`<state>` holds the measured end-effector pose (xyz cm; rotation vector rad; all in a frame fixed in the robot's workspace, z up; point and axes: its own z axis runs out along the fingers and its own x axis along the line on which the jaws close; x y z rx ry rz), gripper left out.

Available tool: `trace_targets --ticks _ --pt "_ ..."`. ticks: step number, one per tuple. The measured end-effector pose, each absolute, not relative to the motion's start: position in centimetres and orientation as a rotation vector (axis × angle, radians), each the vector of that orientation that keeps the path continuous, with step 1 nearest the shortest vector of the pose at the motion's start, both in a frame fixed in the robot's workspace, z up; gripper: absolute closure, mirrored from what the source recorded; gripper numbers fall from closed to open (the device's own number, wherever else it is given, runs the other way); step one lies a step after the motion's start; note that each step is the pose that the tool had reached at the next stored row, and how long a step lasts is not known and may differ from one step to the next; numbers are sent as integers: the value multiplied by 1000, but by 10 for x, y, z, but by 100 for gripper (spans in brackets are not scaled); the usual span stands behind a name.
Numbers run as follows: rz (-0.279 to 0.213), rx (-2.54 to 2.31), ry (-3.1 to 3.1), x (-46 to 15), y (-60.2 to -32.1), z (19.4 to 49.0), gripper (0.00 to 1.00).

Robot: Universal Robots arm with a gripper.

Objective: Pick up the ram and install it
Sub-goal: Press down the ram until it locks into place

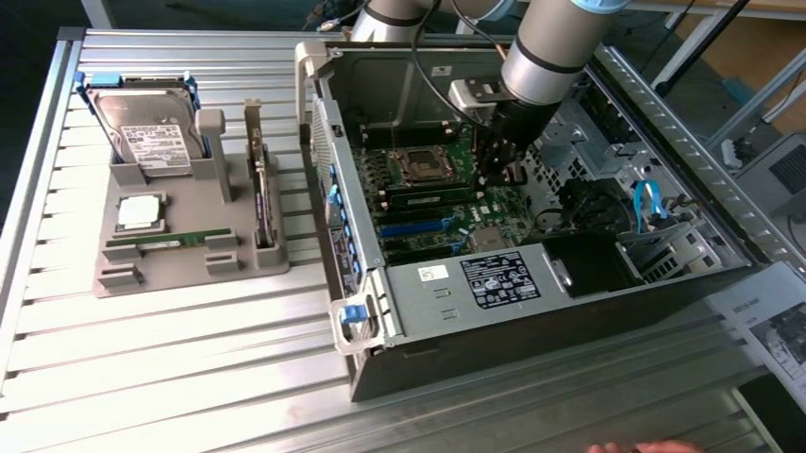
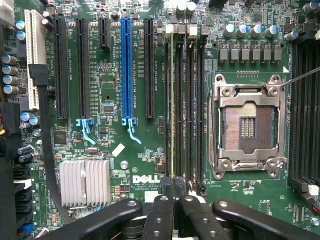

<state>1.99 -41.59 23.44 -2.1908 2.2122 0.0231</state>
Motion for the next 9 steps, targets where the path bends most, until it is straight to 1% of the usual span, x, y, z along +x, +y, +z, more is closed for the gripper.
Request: trace_targets --ticks 9 --pt "23 -2191 2212 20 -416 234 90"
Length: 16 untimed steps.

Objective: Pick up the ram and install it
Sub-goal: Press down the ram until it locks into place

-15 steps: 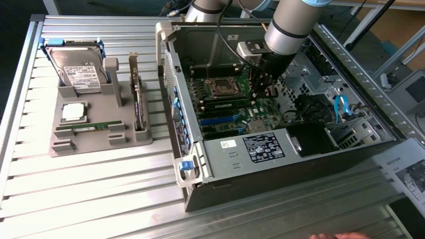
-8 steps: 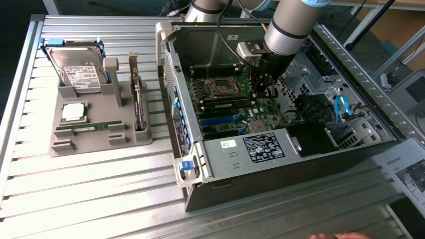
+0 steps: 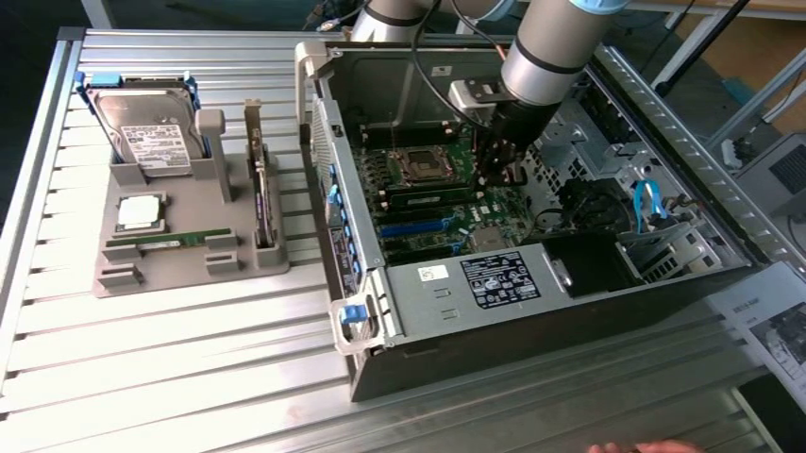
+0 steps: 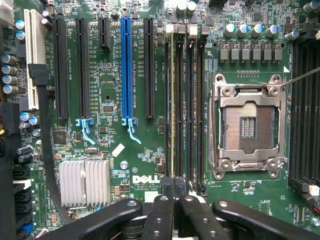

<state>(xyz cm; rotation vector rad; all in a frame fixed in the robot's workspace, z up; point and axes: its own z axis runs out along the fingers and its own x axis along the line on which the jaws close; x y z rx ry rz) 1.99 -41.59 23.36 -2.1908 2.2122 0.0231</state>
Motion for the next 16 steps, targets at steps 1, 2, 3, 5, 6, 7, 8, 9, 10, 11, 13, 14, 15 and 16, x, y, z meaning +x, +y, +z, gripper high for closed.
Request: trace_targets --ticks 1,2,3,5,6,7,8,9,10,11,13,14,15,16 --pt "23 -2191 2212 20 -416 233 90" --pt "23 -2191 2212 20 -416 233 90" --pt "23 -2191 2212 20 -416 233 90" --pt "23 -2191 2212 20 -416 233 90" --pt "23 -2191 2212 20 -416 233 90" --pt "23 -2191 2212 20 -416 233 90" --pt "23 -2191 2212 20 -416 233 90" --pt "23 -2191 2212 20 -416 233 90" --pt "23 -2191 2212 20 -416 232 90" --pt "23 -2191 2212 20 -416 232 90" --pt "23 -2191 2212 20 -416 232 90" --pt "23 -2191 2212 20 -416 232 90" --pt "23 -2191 2212 20 -416 232 90" --pt "23 -2191 2212 20 -416 232 90"
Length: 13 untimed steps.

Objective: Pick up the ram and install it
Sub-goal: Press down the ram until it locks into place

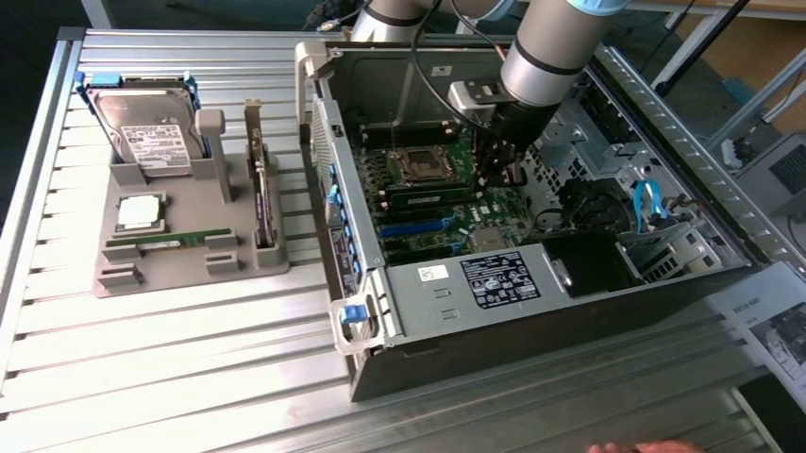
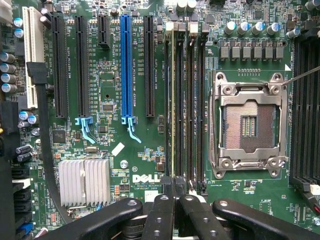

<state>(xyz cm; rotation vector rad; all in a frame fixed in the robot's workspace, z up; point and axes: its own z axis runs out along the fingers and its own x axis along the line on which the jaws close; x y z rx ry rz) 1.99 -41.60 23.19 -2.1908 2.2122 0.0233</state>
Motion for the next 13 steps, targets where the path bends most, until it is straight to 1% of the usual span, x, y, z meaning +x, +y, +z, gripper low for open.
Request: trace_targets --ticks 13 --pt "23 -2191 2212 20 -416 231 90"
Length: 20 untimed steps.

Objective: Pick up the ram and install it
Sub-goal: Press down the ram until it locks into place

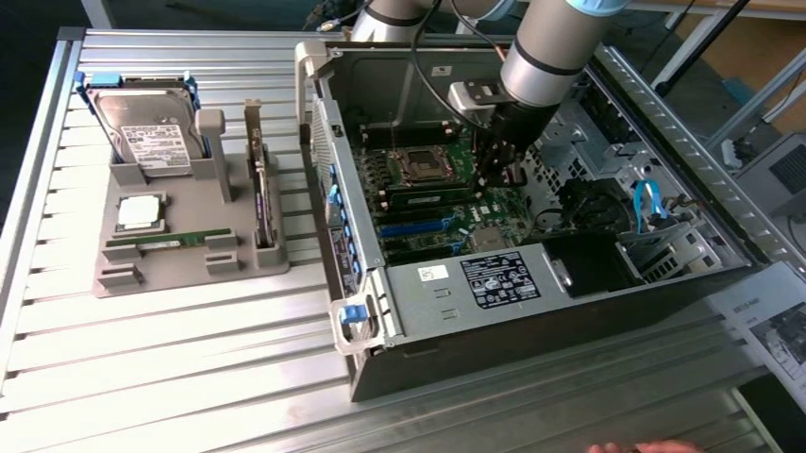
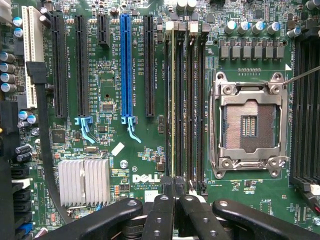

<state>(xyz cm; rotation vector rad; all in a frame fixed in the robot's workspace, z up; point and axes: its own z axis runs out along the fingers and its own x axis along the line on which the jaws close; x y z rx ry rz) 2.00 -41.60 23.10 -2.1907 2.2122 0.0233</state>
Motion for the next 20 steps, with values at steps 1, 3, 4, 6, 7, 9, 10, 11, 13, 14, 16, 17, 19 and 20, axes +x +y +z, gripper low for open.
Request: trace_targets --ticks 1,3,4,6,7,9,10,11,13,14,16,17,19,20 --pt "23 -2191 2212 20 -416 231 90" --pt "23 -2191 2212 20 -416 231 90" --pt "23 -2191 2212 20 -416 231 90" --pt "23 -2191 2212 20 -416 231 90" --pt "24 -2191 2212 20 -416 231 90" --pt "24 -2190 2212 20 -416 232 90" --pt "24 -2190 2212 20 -416 234 90" --pt "23 -2191 2212 20 -416 235 90" --pt "24 -2191 2212 20 -416 238 90" --pt "24 -2191 2212 20 -416 239 90" --pt "24 -2191 2212 20 -416 243 90" --pt "24 -2191 2212 20 -416 244 90" --pt "24 -2191 2212 20 -416 247 90" --pt "24 -2191 2212 20 -416 249 90"
